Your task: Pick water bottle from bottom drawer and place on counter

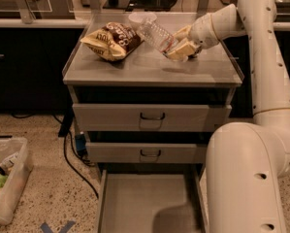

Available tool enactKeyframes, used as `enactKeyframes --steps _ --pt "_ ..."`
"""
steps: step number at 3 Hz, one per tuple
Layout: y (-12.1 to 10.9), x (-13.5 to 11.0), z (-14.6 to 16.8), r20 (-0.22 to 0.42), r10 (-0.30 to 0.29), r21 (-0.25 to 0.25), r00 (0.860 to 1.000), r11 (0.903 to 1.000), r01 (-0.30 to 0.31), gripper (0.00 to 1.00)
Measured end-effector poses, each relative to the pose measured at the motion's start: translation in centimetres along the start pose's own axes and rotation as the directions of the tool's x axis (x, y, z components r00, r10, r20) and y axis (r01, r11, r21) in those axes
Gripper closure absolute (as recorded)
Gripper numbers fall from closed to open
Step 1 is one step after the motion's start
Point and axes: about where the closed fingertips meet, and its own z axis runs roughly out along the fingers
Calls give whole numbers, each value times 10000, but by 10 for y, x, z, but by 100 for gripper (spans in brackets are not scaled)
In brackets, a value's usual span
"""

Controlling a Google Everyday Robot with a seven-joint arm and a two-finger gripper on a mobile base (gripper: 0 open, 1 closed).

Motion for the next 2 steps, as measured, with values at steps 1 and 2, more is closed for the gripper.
enactKeyframes --steps 1,2 --pt "0 0 0 0 0 0 10000 10000 0 57" --pt "0 0 0 0 0 0 10000 10000 0 34"
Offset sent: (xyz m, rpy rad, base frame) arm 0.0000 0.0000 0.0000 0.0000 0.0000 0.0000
